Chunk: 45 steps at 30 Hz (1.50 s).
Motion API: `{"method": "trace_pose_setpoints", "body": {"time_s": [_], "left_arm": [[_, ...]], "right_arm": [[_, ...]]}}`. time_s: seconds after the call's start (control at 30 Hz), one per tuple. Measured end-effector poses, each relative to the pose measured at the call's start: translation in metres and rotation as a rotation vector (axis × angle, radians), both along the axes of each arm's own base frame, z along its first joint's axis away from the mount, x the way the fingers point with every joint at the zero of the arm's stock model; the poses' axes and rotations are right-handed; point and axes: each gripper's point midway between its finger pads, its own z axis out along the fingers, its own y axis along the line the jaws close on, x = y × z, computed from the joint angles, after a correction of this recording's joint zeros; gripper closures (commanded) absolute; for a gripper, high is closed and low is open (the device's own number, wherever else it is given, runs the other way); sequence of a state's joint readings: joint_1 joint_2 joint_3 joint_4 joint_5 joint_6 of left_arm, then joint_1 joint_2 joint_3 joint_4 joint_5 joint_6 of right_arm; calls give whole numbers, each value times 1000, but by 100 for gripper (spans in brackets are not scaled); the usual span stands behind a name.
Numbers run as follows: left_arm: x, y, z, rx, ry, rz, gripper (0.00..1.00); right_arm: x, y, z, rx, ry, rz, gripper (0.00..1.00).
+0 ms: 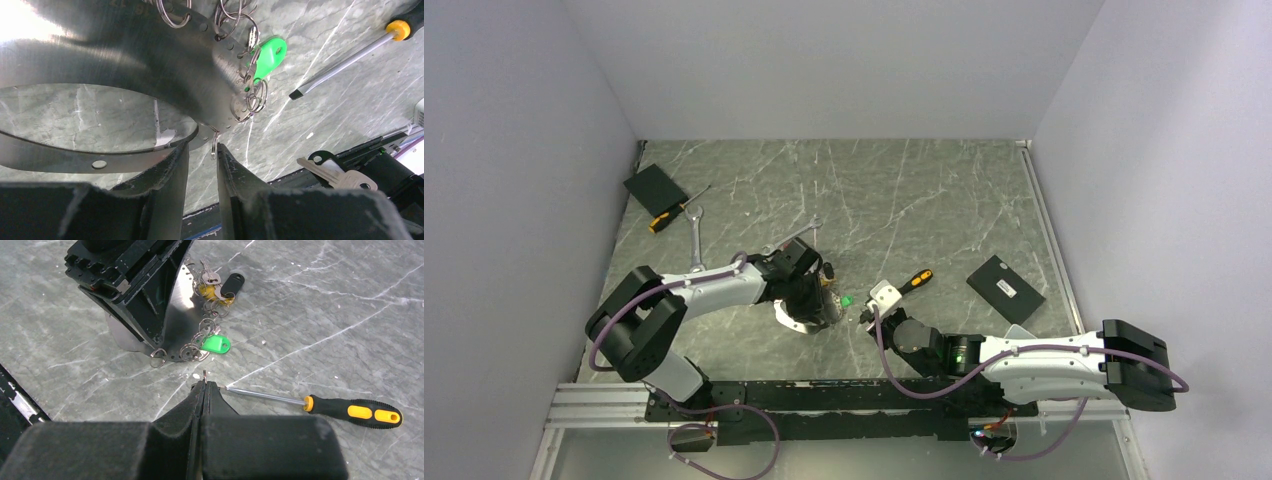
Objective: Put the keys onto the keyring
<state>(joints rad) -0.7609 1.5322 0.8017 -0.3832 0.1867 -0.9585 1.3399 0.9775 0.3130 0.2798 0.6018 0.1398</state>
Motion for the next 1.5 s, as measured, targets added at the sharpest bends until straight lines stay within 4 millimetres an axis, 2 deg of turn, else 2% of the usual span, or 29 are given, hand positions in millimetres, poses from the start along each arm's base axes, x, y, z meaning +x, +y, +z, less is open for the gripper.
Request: {"method": "trace_pose_setpoints", "body": {"time_s": [0.33, 0.6, 1.23, 1.5], "left_arm": [[-1, 5, 1, 30, 4, 36, 68], [-2, -1, 2, 17, -8, 23, 68], [7, -9, -8, 30, -15, 20, 77], [9, -11, -8, 21, -22, 19, 89]], "right_arm": [[0, 0, 0, 0, 0, 0, 100], [0, 0, 0, 0, 0, 0, 100], [0, 0, 0, 0, 0, 1, 100], [0, 0, 0, 0, 0, 1, 100]]}}
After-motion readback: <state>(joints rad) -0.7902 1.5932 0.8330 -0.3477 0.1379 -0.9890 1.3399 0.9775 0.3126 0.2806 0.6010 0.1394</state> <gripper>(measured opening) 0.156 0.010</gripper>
